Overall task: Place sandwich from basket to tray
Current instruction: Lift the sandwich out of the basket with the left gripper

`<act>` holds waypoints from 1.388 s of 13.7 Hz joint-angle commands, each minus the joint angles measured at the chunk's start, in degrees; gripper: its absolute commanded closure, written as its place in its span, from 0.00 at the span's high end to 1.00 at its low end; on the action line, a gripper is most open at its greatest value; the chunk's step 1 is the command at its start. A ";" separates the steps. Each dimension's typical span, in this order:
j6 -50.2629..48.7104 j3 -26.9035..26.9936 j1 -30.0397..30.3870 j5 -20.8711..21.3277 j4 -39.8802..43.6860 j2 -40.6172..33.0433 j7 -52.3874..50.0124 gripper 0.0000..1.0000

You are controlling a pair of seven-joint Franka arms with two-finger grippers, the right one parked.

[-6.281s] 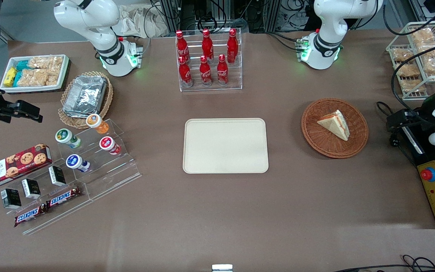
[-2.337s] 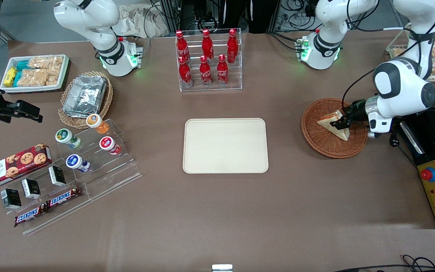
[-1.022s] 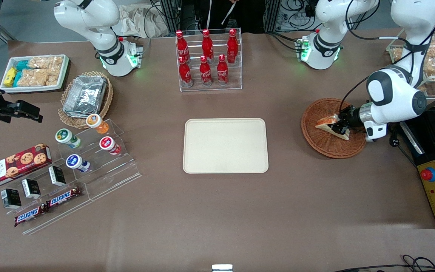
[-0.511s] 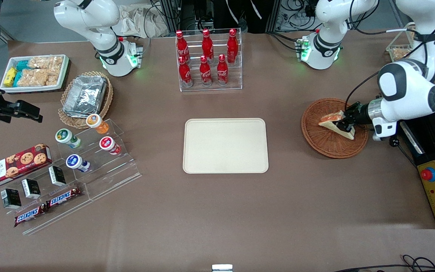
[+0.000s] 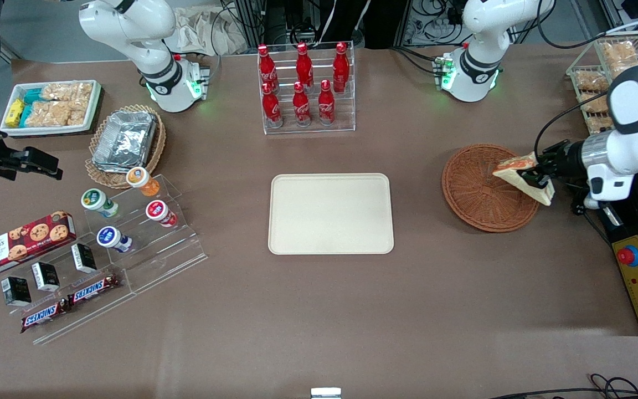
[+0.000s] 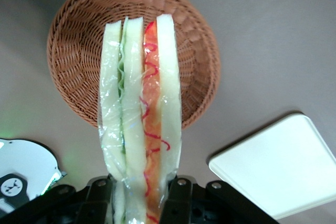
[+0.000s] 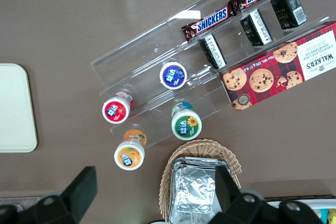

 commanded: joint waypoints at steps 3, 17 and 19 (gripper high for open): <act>-2.97 -0.54 -2.55 1.06 7.27 0.85 0.98 0.32; 3.17 -0.54 -26.97 5.25 13.87 14.54 8.20 0.32; 5.98 -0.54 -31.11 7.04 13.87 17.80 8.20 0.32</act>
